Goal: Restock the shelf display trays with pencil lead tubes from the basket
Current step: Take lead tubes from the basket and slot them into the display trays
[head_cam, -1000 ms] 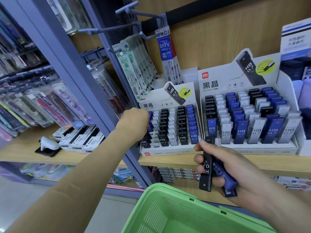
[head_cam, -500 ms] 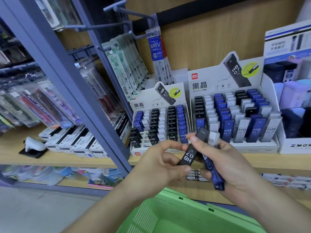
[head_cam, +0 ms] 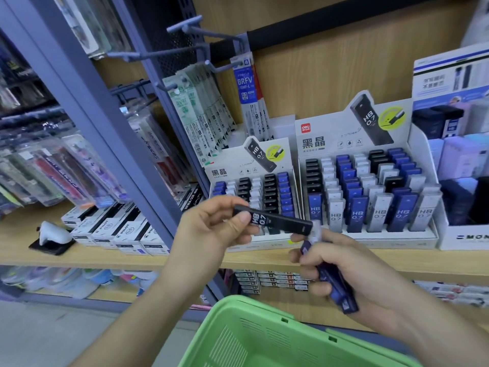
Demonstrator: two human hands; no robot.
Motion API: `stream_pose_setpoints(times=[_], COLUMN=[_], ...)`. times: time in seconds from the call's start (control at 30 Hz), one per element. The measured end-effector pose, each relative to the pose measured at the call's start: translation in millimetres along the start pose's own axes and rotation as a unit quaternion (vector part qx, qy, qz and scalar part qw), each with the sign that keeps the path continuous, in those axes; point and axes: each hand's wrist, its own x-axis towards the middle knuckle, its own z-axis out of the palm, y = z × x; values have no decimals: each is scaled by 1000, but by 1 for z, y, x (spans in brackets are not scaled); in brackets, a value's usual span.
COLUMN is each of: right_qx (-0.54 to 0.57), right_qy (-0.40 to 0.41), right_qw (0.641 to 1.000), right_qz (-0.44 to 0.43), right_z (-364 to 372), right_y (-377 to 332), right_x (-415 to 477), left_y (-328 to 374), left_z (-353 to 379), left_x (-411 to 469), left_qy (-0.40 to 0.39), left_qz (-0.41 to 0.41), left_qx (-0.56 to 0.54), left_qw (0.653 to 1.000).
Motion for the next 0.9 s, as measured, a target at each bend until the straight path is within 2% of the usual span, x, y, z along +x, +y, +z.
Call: stream_pose_setpoints(times=[0.17,0.3,0.4,0.5,0.8,0.9], right_qx=[51,-9,-79,-96,-104,-86], right_qy=[-18,-14,16,43,49,62], right_qw=[998,1000,996,992,989,990], right_qz=[22,17,-37,-75,-96,-92], right_z=[-14,-34,-58,-78,-85,-83], right_y=[-19,-39,-54,-65,-64,-63], right_x=[-16,-38,-47,-52,-55,-55], left_y=[23,23,8,-7,-21,-22], left_z=[19,45,59,64,71,75], left_x=[29,43,46,46,48,47], left_qy=[-16,-47,-63,-73,-121,-98], left_qz=[98,155,168,191,261,240], left_qx=[49,194,267,332,414,424], left_qw=[994,967,947,921,864,868])
